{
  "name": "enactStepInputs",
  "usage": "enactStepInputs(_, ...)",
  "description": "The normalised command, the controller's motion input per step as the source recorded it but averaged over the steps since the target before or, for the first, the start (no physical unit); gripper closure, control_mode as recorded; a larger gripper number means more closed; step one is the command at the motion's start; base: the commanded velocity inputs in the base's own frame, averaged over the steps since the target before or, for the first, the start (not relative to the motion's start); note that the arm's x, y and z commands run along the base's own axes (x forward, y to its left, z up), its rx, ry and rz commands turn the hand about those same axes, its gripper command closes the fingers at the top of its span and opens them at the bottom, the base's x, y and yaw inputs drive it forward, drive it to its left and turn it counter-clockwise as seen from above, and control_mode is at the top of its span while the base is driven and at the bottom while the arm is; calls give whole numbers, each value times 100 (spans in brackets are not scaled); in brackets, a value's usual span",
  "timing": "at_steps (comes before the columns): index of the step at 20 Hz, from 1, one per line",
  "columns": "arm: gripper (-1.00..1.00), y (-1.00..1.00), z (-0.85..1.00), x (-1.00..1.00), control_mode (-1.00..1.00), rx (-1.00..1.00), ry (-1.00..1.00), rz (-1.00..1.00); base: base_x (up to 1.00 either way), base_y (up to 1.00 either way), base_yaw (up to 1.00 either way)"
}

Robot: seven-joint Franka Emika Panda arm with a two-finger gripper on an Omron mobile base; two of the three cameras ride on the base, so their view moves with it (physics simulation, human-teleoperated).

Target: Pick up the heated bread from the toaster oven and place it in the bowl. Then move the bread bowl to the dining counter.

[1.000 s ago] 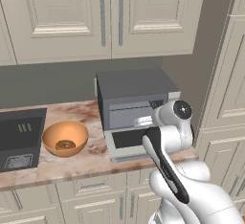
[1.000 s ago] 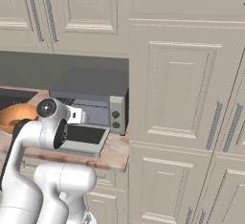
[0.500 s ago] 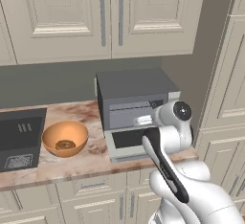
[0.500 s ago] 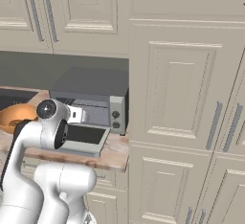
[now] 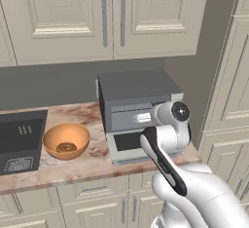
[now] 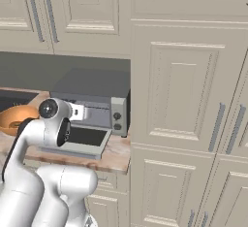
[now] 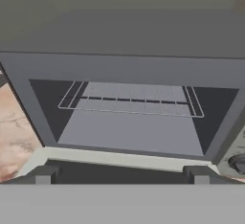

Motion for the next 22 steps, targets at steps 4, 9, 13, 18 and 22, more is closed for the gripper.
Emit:
enactStepInputs(4,-100,0,-13,27,-100,0,-7,-2,0,0,0)
enactStepInputs(9,-100,0,-25,24,-100,0,-7,0,0,0,0)
enactStepInputs(13,-100,0,-35,18,-100,2,-9,-1,0,0,0)
enactStepInputs(18,-100,0,-34,20,-100,0,-9,0,0,0,0)
enactStepInputs(22,-100,0,-43,11,-100,8,-9,-2,0,0,0)
